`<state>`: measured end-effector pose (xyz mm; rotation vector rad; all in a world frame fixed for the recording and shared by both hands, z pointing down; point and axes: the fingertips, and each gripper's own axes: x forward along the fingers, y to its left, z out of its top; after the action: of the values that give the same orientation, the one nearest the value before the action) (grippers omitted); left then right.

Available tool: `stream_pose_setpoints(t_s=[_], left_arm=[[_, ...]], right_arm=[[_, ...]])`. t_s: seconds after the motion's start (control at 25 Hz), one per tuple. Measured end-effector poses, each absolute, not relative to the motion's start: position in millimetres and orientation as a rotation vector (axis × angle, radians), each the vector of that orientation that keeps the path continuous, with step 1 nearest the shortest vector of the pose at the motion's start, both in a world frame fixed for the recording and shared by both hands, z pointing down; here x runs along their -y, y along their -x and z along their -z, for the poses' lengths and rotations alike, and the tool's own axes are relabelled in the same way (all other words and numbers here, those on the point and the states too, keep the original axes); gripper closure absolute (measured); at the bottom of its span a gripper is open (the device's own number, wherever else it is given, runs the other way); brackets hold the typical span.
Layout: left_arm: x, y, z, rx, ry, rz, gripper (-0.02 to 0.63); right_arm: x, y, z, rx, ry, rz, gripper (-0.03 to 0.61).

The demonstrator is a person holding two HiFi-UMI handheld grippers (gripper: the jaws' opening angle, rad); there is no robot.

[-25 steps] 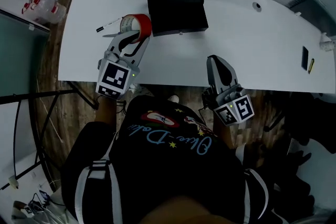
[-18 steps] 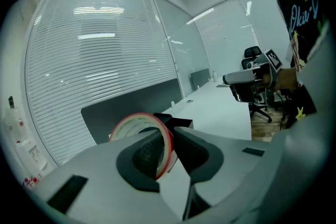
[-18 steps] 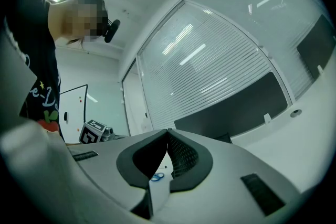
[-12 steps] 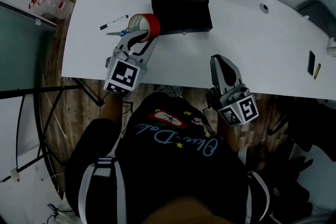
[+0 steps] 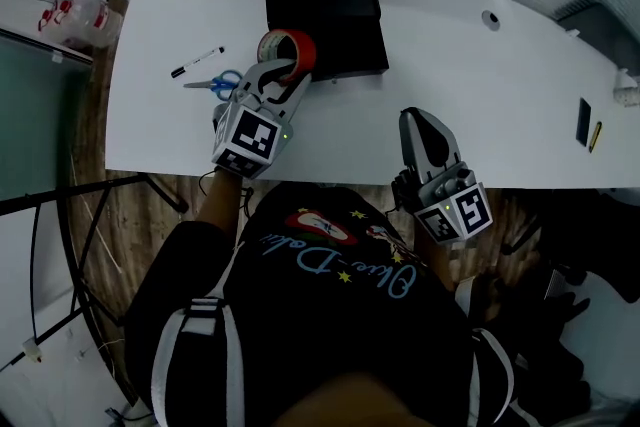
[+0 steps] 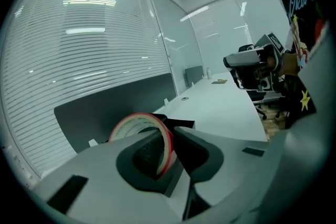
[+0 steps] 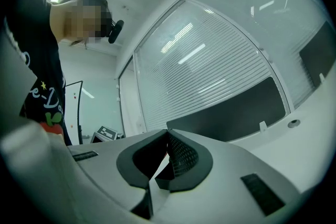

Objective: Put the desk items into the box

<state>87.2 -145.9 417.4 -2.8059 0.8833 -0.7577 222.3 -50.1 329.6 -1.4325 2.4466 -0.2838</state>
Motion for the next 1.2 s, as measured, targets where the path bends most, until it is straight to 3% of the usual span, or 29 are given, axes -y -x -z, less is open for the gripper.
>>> stream_pose_setpoints(t_s=[1.2], left_arm=[[185,-112,-507,-0.711,2.776,1.258,0.528]], right_arm=[[113,-250,-346,-2.480,1.417,0.383,0.548]])
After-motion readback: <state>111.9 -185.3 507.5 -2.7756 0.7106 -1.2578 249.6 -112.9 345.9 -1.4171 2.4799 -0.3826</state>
